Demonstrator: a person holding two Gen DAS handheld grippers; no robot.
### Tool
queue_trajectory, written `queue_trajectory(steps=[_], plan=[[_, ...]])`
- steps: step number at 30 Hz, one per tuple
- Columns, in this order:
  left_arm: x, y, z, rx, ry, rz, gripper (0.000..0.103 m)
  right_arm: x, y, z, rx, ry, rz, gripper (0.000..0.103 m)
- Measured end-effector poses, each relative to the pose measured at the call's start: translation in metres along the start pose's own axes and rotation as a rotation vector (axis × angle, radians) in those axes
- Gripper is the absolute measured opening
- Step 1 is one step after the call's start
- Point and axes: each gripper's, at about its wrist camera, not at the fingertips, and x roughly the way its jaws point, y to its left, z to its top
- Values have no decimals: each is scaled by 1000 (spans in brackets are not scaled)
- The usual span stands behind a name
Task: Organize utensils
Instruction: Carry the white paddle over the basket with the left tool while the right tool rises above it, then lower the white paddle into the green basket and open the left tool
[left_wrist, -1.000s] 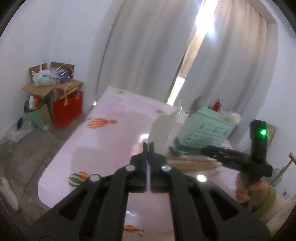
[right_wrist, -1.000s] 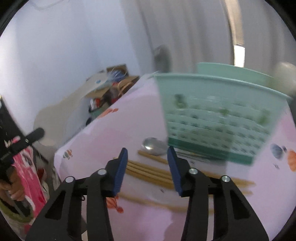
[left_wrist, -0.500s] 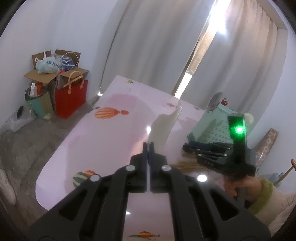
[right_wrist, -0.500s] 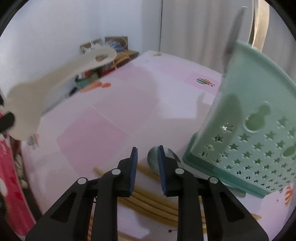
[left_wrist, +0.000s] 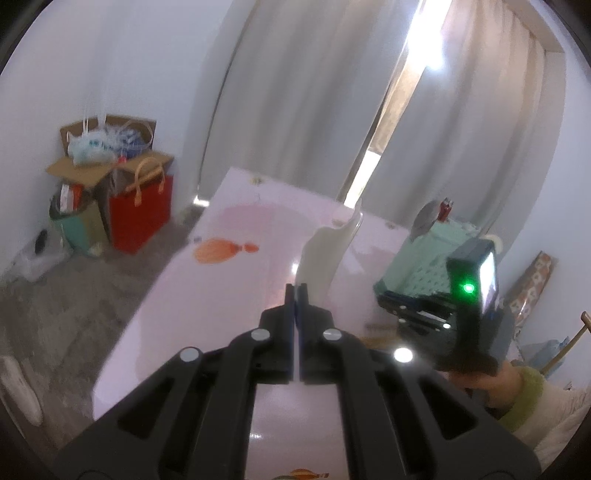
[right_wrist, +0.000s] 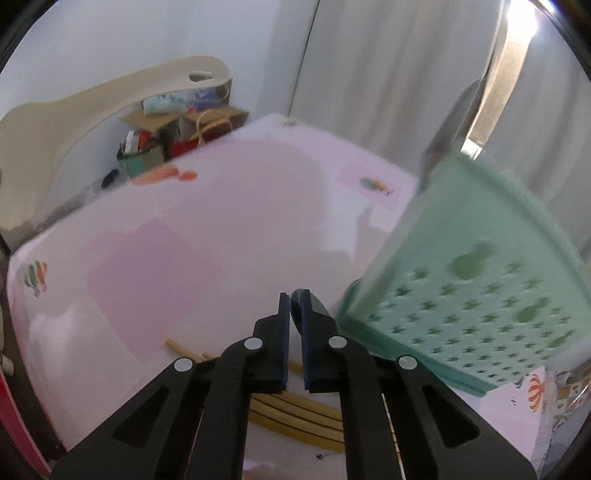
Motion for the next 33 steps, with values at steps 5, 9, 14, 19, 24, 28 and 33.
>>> queue_trajectory(steps=[5,9,14,19,24,28,33], plan=[[-32,-19,23,51,-89,-49,0,-48,-29,5,67,-70,26,3],[-53,-51,47,153,-144,-132,0,-91,-69,2,174,-141,45,2],[-51,-96,69,301,-93,-195,0,-123,-120,-9,317,-196,73,2],[-38,-145,83,529,13,-143,0,-151,-159,-22,412,-254,95,2],[-8,-184,88,756,125,-27,0,-163,-181,-28,454,-302,112,2],[36,-205,93,935,240,66,0,-169,-193,-37,485,-335,131,2],[76,-233,95,1096,356,170,0,-173,-207,-47,514,-362,161,2]])
